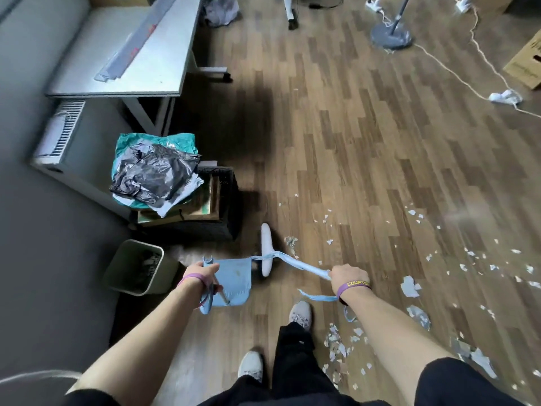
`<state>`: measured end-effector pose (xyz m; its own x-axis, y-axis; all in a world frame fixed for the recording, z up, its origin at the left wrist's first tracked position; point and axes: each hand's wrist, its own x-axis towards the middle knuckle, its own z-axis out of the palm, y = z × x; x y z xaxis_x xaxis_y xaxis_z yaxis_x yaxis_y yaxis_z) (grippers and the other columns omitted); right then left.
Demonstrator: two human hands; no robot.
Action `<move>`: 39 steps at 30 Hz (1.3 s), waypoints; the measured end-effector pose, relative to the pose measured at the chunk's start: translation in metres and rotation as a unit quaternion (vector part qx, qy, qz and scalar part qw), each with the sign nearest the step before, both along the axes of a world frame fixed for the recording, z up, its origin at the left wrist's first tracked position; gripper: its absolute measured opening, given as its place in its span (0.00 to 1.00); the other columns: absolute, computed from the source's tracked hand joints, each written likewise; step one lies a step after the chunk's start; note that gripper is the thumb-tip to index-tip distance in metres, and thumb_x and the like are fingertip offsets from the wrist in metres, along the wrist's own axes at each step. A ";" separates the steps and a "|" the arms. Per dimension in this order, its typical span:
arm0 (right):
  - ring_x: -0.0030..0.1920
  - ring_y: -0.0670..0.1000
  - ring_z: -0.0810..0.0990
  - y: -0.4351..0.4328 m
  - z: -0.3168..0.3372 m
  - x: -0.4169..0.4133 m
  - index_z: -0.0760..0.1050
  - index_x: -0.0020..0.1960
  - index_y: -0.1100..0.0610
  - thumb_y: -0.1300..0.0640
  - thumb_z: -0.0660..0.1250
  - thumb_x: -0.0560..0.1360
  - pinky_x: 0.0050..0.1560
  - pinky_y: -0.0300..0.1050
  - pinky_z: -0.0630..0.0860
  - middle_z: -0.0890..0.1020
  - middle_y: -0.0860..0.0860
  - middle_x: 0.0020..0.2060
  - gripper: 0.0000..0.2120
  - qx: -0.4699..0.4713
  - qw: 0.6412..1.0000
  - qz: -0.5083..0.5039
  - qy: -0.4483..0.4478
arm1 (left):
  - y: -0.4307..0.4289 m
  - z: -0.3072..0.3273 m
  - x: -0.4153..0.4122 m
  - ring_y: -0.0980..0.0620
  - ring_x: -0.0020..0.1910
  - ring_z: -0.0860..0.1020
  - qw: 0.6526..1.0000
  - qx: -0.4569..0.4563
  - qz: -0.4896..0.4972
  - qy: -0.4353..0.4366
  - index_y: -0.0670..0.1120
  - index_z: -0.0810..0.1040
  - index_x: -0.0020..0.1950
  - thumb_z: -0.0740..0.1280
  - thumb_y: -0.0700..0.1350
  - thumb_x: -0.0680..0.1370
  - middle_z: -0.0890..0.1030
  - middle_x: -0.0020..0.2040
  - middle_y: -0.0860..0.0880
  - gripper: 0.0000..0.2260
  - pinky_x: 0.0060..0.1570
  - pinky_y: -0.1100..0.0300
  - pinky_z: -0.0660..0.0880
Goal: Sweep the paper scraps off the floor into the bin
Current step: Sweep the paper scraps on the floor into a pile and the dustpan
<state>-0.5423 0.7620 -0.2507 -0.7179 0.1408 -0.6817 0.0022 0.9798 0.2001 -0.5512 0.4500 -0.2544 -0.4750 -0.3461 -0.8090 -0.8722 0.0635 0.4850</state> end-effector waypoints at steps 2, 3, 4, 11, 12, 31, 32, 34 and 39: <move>0.58 0.56 0.79 0.038 0.000 -0.004 0.74 0.64 0.51 0.61 0.55 0.77 0.56 0.49 0.77 0.80 0.52 0.58 0.19 0.003 0.999 -0.037 -0.007 | 0.031 0.005 -0.024 0.51 0.15 0.75 0.999 -0.026 -0.030 -0.001 0.38 0.74 0.56 0.64 0.40 0.77 0.77 0.48 0.38 0.09 0.17 0.65 0.72; 0.58 0.56 0.79 0.057 0.002 -0.004 0.75 0.64 0.51 0.61 0.55 0.78 0.56 0.49 0.77 0.80 0.52 0.57 0.18 0.009 0.998 -0.056 -0.010 | 0.048 0.008 -0.035 0.53 0.13 0.73 0.998 -0.036 -0.047 -0.001 0.39 0.74 0.56 0.63 0.40 0.78 0.76 0.49 0.38 0.08 0.14 0.66 0.69; 0.58 0.56 0.79 0.077 0.005 -0.005 0.75 0.64 0.51 0.60 0.56 0.78 0.55 0.48 0.76 0.80 0.52 0.57 0.18 0.015 0.997 -0.075 -0.010 | 0.065 0.011 -0.046 0.53 0.12 0.72 0.998 -0.037 -0.059 -0.002 0.40 0.75 0.56 0.63 0.40 0.78 0.75 0.49 0.39 0.08 0.14 0.66 0.70; 0.60 0.53 0.78 0.198 0.037 -0.013 0.75 0.62 0.50 0.58 0.60 0.75 0.57 0.48 0.76 0.79 0.49 0.58 0.16 0.085 0.979 -0.185 -0.016 | 0.177 0.029 -0.108 0.58 0.09 0.67 0.988 -0.062 -0.141 0.012 0.41 0.74 0.52 0.63 0.40 0.78 0.74 0.44 0.42 0.05 0.09 0.70 0.59; 0.59 0.53 0.78 0.209 0.039 -0.012 0.76 0.61 0.50 0.58 0.59 0.75 0.56 0.49 0.77 0.80 0.49 0.58 0.17 0.093 0.977 -0.191 -0.016 | 0.189 0.029 -0.115 0.59 0.09 0.67 0.987 -0.063 -0.144 0.020 0.41 0.74 0.51 0.63 0.40 0.78 0.74 0.41 0.43 0.04 0.09 0.71 0.59; 0.60 0.54 0.79 0.224 0.061 -0.103 0.76 0.63 0.54 0.61 0.60 0.77 0.55 0.45 0.74 0.80 0.53 0.59 0.16 0.034 0.983 -0.173 0.055 | 0.254 0.026 -0.201 0.46 0.28 0.78 0.977 -0.126 -0.144 0.092 0.44 0.79 0.44 0.64 0.45 0.72 0.80 0.32 0.47 0.08 0.41 0.55 0.79; 0.60 0.55 0.79 0.215 0.060 -0.116 0.76 0.63 0.54 0.61 0.60 0.77 0.55 0.45 0.74 0.80 0.53 0.59 0.16 0.022 0.985 -0.161 0.059 | 0.252 0.032 -0.205 0.47 0.27 0.77 0.979 -0.125 -0.131 0.098 0.43 0.79 0.45 0.63 0.44 0.73 0.78 0.31 0.47 0.07 0.39 0.57 0.78; 0.59 0.55 0.80 0.198 0.055 -0.143 0.76 0.63 0.52 0.60 0.60 0.77 0.55 0.45 0.75 0.80 0.53 0.58 0.16 -0.002 0.988 -0.140 0.062 | 0.246 0.042 -0.219 0.51 0.25 0.75 0.982 -0.118 -0.099 0.107 0.43 0.78 0.46 0.62 0.43 0.76 0.76 0.30 0.49 0.06 0.30 0.62 0.72; 0.58 0.57 0.80 0.152 0.041 -0.214 0.76 0.64 0.51 0.60 0.59 0.77 0.53 0.45 0.75 0.80 0.54 0.57 0.17 -0.052 0.993 -0.086 0.054 | 0.214 0.044 -0.276 0.62 0.12 0.70 0.985 -0.094 -0.038 0.138 0.42 0.77 0.50 0.62 0.43 0.77 0.78 0.40 0.45 0.07 0.26 0.65 0.67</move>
<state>-0.7563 0.9144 -0.2098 -0.7596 0.2012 -0.6184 0.1875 0.9783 0.0880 -0.8268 0.6641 -0.2102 -0.6983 -0.4327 -0.5702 -0.6979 0.2342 0.6769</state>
